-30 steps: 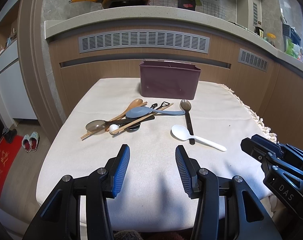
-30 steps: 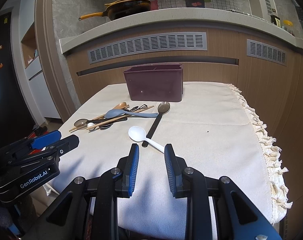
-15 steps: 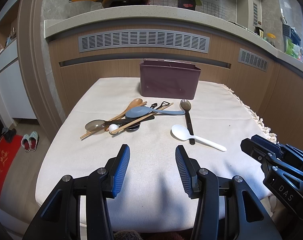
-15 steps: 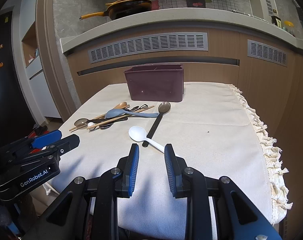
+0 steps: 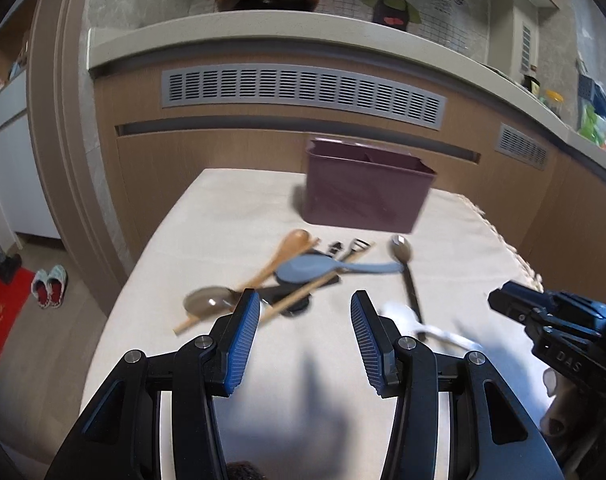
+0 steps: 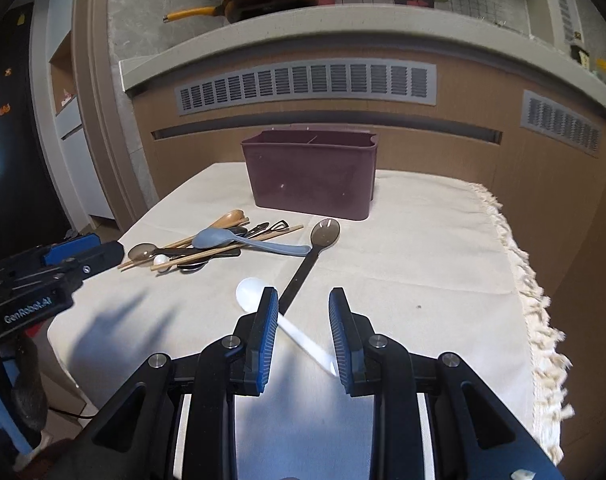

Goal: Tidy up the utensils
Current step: 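Grasp the white plastic spoon by its handle with the right gripper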

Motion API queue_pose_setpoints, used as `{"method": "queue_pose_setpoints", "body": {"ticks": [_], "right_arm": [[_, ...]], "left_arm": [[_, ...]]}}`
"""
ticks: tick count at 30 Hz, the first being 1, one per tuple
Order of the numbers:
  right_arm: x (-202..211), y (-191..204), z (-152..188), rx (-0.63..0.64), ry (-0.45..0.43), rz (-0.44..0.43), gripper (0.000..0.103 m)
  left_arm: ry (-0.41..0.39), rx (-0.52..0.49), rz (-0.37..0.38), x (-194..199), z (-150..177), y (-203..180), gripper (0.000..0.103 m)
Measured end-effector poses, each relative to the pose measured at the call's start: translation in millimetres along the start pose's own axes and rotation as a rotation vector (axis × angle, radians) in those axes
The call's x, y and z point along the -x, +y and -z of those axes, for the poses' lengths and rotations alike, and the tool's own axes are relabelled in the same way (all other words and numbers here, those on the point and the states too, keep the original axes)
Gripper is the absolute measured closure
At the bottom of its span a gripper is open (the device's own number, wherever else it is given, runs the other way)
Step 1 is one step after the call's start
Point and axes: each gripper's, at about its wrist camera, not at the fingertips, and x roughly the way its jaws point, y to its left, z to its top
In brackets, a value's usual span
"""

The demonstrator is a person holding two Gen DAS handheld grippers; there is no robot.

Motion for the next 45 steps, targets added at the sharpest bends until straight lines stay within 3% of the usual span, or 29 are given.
{"method": "queue_pose_setpoints", "body": {"ticks": [5,7,11,14,18,23,25,29,33,37,45], "right_arm": [[-61,-12,-25,-0.094,0.158,-0.085,0.078],[-80,-14,-34,-0.107,0.197,-0.076,0.077],[-98,-11,-39,-0.072,0.273,-0.095,0.077],[-85,-1,-30,0.021,0.279,-0.198,0.077],[-76,18,-15,0.195,0.303,-0.207,0.077],[-86,34,-17,0.360,0.296,-0.200,0.077],[-90,37,-18,0.427,0.291,-0.246,0.077],[-91,32,-17,0.457,0.327,-0.313,0.077],[-96,35,-9,0.510,0.355,-0.293,0.076],[-105,42,-11,0.546,0.326,-0.258,0.073],[-129,35,-27,0.429,0.370,-0.289,0.074]], "left_arm": [[0.045,-0.007,-0.003,-27,-18,34,0.054],[0.062,0.010,0.011,-35,-22,45,0.054],[0.118,0.055,0.121,-53,-24,59,0.054],[0.117,0.076,0.135,-62,-25,63,0.054],[0.065,0.053,0.062,-68,-28,65,0.054],[0.111,0.061,0.079,-71,-22,73,0.054],[0.131,0.043,0.079,-68,-17,73,0.054],[0.160,0.034,0.087,-66,-7,68,0.054],[0.177,0.036,0.089,-71,-3,62,0.054],[0.178,0.038,0.082,-69,-2,60,0.054],[0.172,0.055,0.037,-65,-4,69,0.054]]}}
